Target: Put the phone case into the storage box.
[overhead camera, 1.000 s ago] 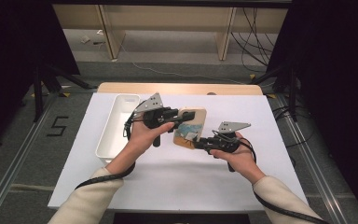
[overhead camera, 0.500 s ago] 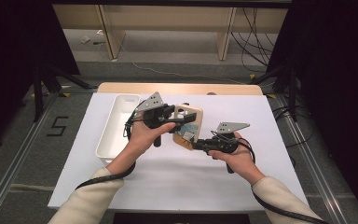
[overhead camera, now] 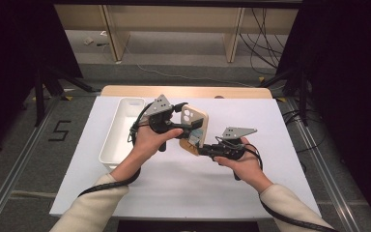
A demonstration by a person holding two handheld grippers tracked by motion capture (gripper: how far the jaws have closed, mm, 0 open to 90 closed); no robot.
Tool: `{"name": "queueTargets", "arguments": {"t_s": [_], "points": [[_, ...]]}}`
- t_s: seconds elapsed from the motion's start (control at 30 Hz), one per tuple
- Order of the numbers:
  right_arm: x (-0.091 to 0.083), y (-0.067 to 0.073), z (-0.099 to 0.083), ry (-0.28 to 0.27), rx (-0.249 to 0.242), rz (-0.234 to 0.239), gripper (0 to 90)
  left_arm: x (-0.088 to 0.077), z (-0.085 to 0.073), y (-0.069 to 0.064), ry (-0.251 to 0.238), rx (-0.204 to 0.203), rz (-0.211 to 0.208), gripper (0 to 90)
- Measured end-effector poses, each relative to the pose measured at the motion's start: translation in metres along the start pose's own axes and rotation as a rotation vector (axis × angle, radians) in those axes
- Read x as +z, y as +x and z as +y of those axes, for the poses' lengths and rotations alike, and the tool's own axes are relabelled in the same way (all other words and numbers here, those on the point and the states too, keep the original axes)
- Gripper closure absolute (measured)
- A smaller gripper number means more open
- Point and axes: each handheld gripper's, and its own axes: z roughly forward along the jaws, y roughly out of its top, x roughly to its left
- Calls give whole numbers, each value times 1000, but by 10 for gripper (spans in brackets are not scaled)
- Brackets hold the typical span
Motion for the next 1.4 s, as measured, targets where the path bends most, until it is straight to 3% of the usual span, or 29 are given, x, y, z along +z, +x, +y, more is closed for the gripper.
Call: {"name": "queueTargets", "arguments": {"t_s": [0.47,0.9,1.4], "points": [[1,0,1,10,15,-96,817,0,2,-1,3,13,93,0],[7,3,3,7,33,-176,817,7,0,-10,15,54,156,0],[9,9,4,20,30,-205,817,17,-3,-18,23,85,199,0]]}}
